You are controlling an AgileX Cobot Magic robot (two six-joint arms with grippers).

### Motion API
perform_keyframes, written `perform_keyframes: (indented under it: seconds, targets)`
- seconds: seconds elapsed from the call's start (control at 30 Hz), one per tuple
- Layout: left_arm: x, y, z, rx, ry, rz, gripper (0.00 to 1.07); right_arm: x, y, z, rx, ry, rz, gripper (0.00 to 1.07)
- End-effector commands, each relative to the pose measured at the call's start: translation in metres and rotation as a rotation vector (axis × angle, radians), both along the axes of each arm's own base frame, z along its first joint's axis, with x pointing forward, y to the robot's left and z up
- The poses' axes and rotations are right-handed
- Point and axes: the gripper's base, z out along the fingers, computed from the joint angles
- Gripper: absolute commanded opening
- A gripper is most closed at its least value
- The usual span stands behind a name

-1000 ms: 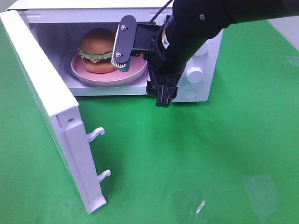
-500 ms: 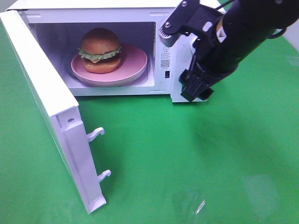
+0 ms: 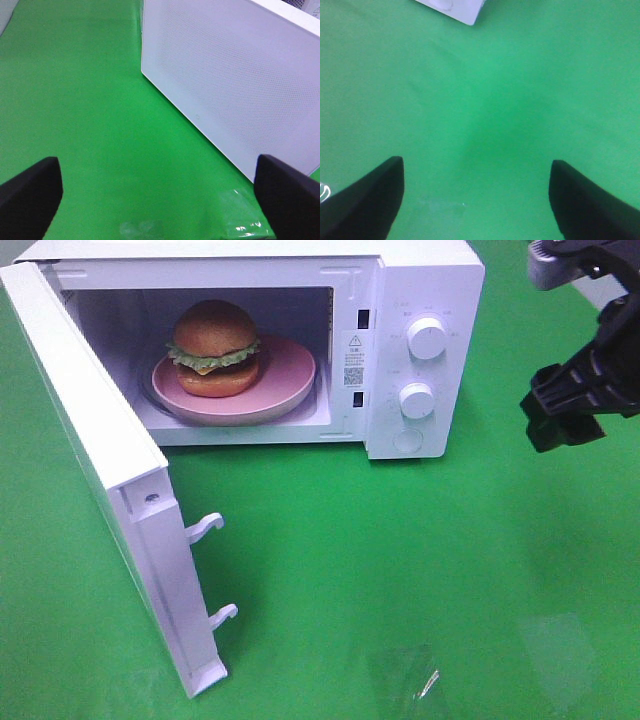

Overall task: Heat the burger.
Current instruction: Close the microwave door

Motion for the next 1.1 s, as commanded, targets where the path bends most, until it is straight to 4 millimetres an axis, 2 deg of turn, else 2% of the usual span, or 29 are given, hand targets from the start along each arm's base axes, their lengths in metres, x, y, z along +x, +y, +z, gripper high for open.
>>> perform_keyframes:
  seconds: [0.03,0.07,0.17,0.23,0.33,0.37,0.4,0.43,0.53,0.57,0.73,0.83,0.97,1.07,1.1]
  targets:
    - [0.0,0.0,0.001,-0.003,-0.018,-0.002,0.98,-0.006,-0.013,0.004,0.025,0.027,-0.073,0.76]
    - [0.0,0.0,0.001,-0.003,-0.018,-0.002,0.98,-0.01,-0.022,0.007,0.039,0.041,-0.118,0.76]
    - [0.0,0.0,0.001,-0.003,-0.018,-0.002,0.98,-0.016,-0.03,0.011,0.053,0.042,-0.152,0.76]
    - [0.0,0.0,0.001,-0.003,-0.018,-0.002,0.98,-0.033,-0.038,0.018,0.06,0.026,-0.165,0.76]
    - [0.0,0.0,0.001,-0.003,-0.018,-0.002,0.98,-0.038,-0.039,0.021,0.064,0.019,-0.161,0.76]
    - [0.0,0.0,0.001,-0.003,-0.018,-0.002,0.98,-0.048,-0.041,0.023,0.069,0.013,-0.16,0.76]
    - [0.0,0.0,0.001,-0.003,-0.018,-0.002,0.98,-0.048,-0.041,0.023,0.069,0.013,-0.16,0.76]
    - [0.0,0.0,0.001,-0.003,-0.018,-0.002,0.98,-0.058,-0.043,0.027,0.075,-0.008,-0.159,0.76]
    - [0.0,0.0,0.001,-0.003,-0.018,-0.002,0.98,-0.066,-0.046,0.029,0.082,-0.029,-0.157,0.76]
    - [0.0,0.0,0.001,-0.003,-0.018,-0.002,0.98,-0.075,-0.048,0.031,0.089,-0.05,-0.156,0.76]
    - [0.0,0.0,0.001,-0.003,-0.018,-0.002,0.98,-0.1,-0.055,0.026,0.094,-0.066,-0.158,0.76]
    - [0.0,0.0,0.001,-0.003,-0.018,-0.002,0.98,-0.104,-0.057,0.026,0.095,-0.067,-0.159,0.76]
    - [0.0,0.0,0.001,-0.003,-0.018,-0.002,0.98,-0.128,-0.064,0.021,0.1,-0.083,-0.165,0.76]
    - [0.0,0.0,0.001,-0.003,-0.018,-0.002,0.98,-0.133,-0.065,0.021,0.105,-0.093,-0.166,0.76]
    - [0.0,0.0,0.001,-0.003,-0.018,-0.002,0.98,-0.143,-0.068,0.022,0.114,-0.123,-0.167,0.76]
